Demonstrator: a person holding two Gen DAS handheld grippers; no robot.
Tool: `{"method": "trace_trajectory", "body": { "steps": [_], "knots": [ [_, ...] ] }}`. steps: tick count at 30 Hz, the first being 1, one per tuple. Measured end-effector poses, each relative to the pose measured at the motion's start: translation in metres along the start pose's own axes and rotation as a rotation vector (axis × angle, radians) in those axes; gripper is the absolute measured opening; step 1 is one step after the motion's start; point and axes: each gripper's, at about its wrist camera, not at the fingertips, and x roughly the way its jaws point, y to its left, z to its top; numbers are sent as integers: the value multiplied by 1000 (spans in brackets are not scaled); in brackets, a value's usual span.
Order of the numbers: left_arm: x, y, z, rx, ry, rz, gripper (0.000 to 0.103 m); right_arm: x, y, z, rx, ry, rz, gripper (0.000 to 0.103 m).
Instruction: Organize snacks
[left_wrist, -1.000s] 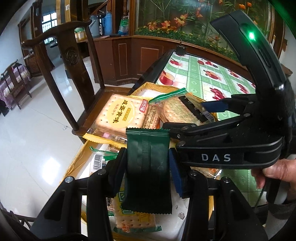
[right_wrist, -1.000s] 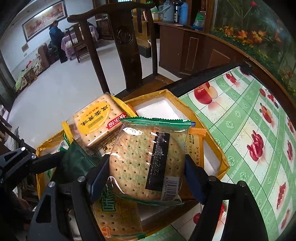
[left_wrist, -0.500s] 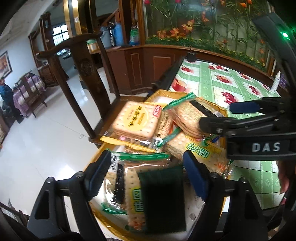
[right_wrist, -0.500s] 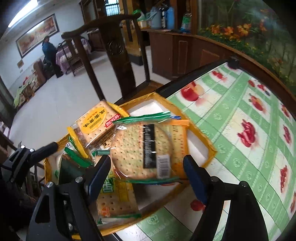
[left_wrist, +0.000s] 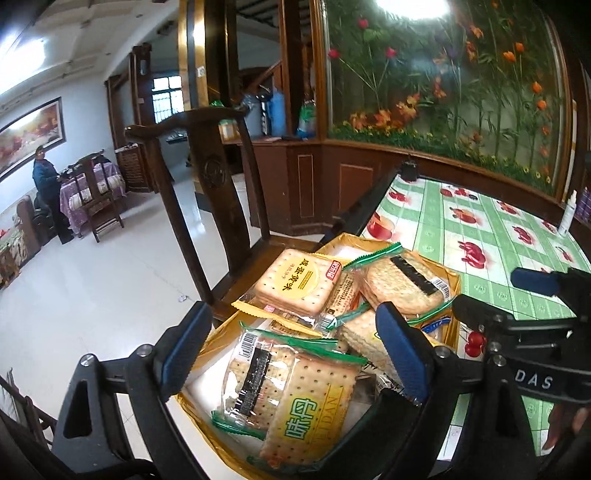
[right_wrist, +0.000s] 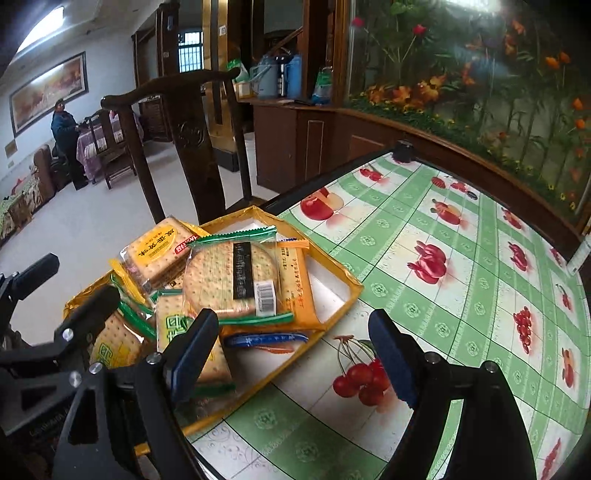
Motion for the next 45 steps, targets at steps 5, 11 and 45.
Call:
{"method": "trace_trajectory", "body": {
  "steps": [5, 11, 45],
  "knots": [
    [-4, -5, -2, 22, -12, 26, 91, -13, -8, -8, 26, -49, -19, 85],
    [-10, -9, -4, 27, -32, 27, 92, -21, -13, -13, 35, -73, -29, 86],
    [-15, -10, 5, 60, -57, 48, 93, -17, -11, -18, 45, -82, -19, 101]
  ]
}}
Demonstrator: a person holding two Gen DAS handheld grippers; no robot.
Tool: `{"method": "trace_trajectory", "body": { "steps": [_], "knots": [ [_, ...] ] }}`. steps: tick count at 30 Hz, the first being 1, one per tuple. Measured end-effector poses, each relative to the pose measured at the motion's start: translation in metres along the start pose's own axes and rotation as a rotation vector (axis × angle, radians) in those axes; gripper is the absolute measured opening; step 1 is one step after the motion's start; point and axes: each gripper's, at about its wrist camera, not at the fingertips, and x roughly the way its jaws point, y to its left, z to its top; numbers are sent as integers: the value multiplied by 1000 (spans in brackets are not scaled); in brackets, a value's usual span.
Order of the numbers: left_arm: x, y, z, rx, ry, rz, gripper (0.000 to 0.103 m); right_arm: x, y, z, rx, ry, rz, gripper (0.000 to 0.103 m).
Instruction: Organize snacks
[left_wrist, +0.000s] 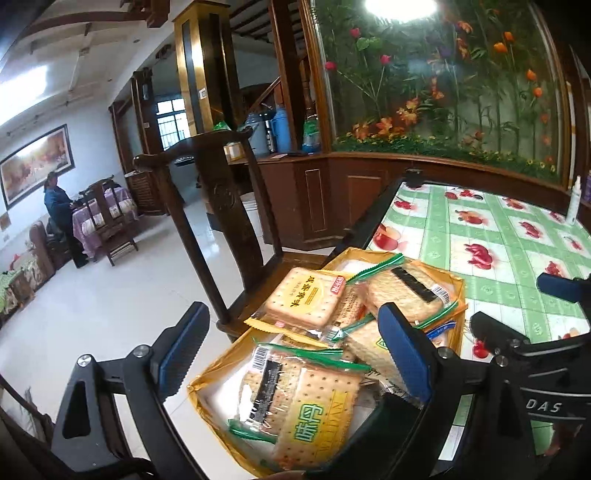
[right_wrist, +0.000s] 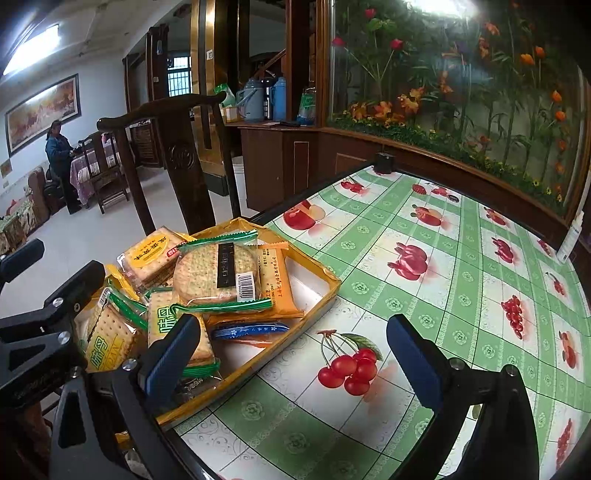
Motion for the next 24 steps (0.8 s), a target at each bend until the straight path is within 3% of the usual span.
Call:
{"method": "trace_trajectory", "body": {
  "steps": [5, 24],
  "knots": [
    [1, 3, 2, -16, 8, -55, 93, -1, -1, 0, 6, -1, -6, 101],
    [4, 7, 2, -32, 26, -58, 93, 1, -5, -3, 7, 31, 0, 101]
  ]
}}
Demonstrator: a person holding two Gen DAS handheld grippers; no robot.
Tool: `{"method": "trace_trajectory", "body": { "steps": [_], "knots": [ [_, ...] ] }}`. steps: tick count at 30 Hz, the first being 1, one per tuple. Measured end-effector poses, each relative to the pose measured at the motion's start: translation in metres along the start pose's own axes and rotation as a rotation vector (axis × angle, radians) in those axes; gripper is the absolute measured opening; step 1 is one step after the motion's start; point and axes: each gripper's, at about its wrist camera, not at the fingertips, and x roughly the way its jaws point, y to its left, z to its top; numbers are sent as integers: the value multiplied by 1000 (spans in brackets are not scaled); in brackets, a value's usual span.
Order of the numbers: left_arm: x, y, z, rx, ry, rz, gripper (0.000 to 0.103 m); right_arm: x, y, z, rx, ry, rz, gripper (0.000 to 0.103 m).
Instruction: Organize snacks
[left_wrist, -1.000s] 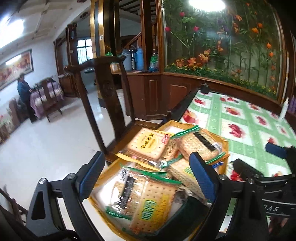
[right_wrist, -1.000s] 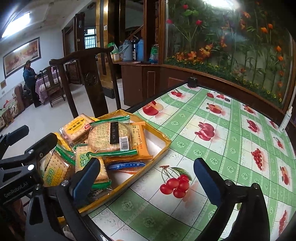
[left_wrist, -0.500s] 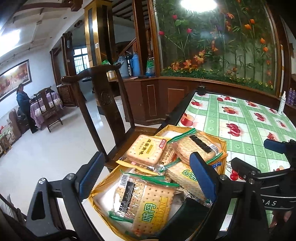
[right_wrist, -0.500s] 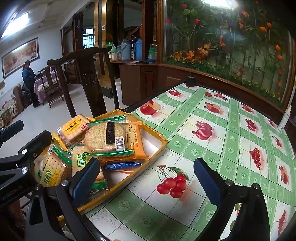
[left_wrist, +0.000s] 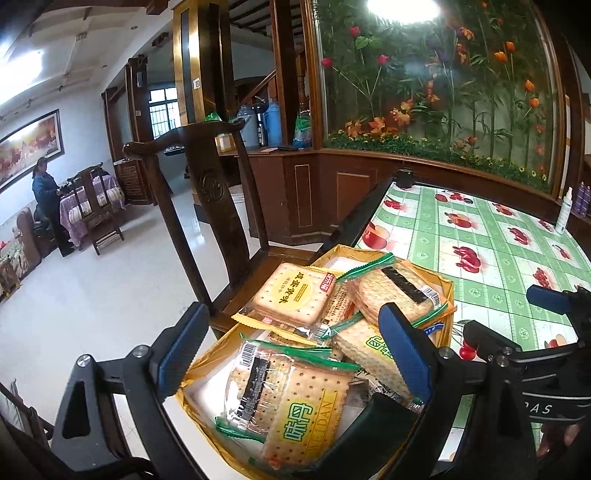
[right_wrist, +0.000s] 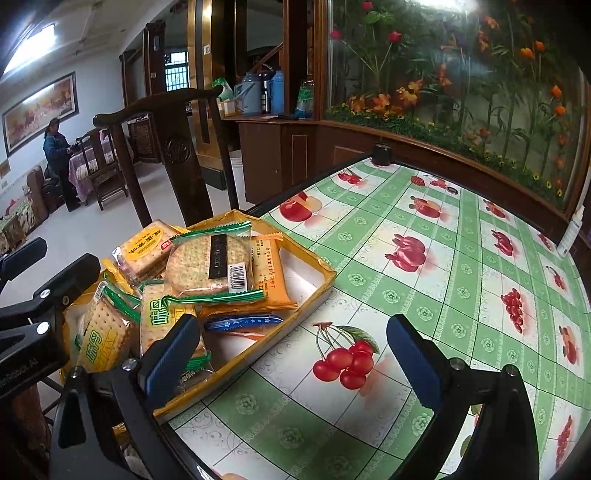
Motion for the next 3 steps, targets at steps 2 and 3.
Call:
{"method": "trace_trajectory", "body": {
  "steps": [2, 3],
  "knots": [
    [0, 0, 1, 1, 7, 1, 93, 1, -1, 0, 1, 3, 0, 101],
    [1, 0, 1, -2, 16, -1, 93, 1, -2, 0, 3, 4, -2, 101]
  ]
}}
